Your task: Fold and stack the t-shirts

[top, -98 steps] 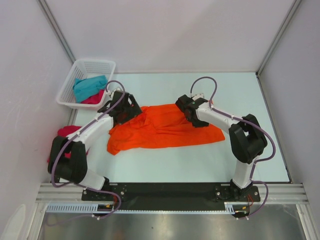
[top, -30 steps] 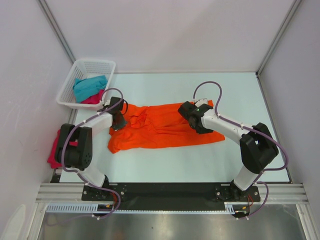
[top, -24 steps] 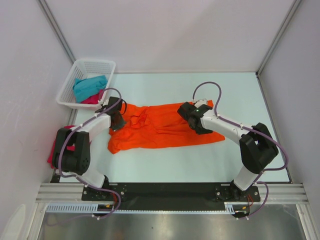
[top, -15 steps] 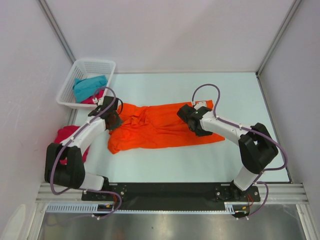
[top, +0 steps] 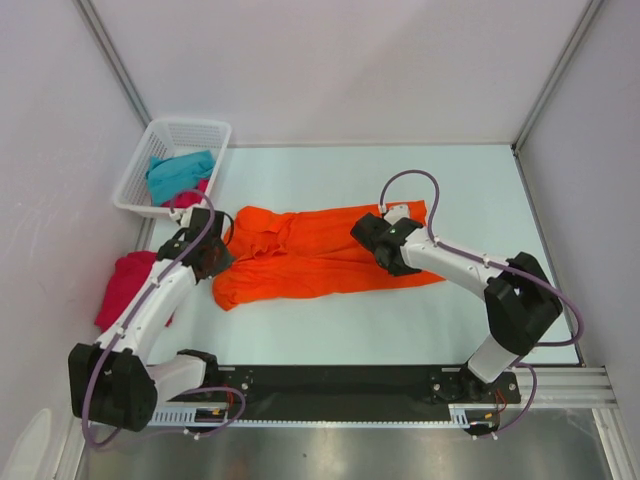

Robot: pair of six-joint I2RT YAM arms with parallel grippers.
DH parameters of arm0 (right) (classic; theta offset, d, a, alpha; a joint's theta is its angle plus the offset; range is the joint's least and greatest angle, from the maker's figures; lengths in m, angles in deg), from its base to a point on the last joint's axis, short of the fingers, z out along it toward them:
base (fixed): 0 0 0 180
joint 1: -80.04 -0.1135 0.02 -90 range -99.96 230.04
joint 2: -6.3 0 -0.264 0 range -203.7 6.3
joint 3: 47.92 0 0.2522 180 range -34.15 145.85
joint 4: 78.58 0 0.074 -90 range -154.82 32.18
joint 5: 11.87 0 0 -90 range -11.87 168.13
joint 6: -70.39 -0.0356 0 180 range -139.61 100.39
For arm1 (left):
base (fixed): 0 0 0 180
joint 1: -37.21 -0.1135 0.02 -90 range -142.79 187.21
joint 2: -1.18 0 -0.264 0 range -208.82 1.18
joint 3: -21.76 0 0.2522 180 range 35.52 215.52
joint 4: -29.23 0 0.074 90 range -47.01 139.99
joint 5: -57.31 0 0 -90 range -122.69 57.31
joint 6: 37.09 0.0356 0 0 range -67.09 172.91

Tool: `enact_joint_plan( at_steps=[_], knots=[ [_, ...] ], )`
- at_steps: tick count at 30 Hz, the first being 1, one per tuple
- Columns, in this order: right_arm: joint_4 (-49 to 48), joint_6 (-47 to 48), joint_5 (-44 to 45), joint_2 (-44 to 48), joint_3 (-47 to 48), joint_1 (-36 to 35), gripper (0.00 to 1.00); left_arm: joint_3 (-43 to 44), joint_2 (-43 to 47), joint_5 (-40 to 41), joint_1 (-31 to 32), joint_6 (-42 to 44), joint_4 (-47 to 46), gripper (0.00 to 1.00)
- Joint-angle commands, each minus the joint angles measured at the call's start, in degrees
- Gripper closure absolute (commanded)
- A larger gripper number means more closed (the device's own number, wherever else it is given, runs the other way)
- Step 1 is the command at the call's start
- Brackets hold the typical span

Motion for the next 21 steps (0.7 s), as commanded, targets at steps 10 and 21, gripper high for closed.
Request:
enact_joint_plan(
  at_steps=[10,21],
  knots=[
    [1.71,-3.11,2.86,2.66,0.55,-1.38,0.66,-3.84,5.29,-2.14,-0.02,-0.64,1.99,0.61],
    [-5.41,4.53,-2.40,-2.69,5.54,12.06,0.63,-5.15,4.76,-3.11,-0.02,0.07,-0.47,0.12]
  ],
)
